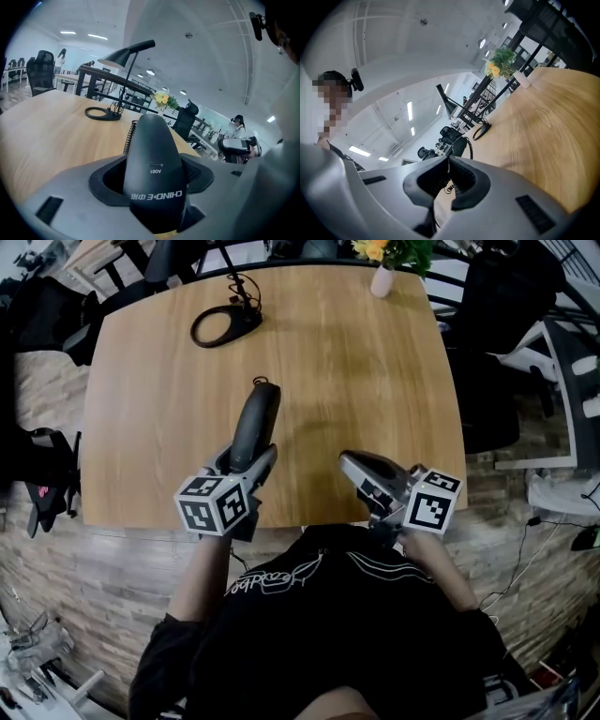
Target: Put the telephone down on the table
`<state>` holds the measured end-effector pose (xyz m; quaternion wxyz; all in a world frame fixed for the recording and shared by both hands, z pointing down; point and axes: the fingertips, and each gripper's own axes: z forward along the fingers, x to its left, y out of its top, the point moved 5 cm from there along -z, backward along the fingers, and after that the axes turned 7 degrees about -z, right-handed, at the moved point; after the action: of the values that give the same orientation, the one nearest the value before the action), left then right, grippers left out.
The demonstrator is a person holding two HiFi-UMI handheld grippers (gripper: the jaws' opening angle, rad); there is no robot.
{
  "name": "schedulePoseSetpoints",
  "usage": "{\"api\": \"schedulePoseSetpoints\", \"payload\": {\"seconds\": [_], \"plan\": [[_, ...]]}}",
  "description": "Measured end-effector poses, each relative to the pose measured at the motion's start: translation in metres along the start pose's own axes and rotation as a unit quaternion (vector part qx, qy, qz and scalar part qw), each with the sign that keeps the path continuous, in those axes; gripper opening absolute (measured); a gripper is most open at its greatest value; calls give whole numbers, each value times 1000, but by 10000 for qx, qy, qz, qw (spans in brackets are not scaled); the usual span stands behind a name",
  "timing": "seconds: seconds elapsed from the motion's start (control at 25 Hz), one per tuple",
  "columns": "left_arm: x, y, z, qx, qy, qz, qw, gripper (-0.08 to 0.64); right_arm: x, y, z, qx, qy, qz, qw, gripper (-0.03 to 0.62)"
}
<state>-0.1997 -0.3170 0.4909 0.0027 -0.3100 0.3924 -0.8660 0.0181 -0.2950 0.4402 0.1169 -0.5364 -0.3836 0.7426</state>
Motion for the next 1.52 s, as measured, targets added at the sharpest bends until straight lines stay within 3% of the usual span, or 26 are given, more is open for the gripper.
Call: {"api": "schedulePoseSetpoints", "payload": {"seconds": [0.52, 0.88, 1.08, 1.32, 1.52], "plan": [[14, -49, 54, 578, 635, -181, 9961, 287, -46, 24, -14, 136, 43, 346, 9993, 40], [6, -70, 86, 952, 1227, 144, 9878, 287, -85, 37, -30, 156, 54, 615, 9980, 40], [4, -78, 95, 955, 1511, 333, 9833, 287, -100, 48, -36, 148, 127, 664, 9976, 40], [1, -87, 102, 1079, 2080, 1074, 9662, 287, -106, 66, -38, 203, 321, 571, 9976, 40], [4, -93, 107, 1030, 2247, 1162, 9620, 287, -110, 67, -38, 320, 508, 541, 9967, 40]]}}
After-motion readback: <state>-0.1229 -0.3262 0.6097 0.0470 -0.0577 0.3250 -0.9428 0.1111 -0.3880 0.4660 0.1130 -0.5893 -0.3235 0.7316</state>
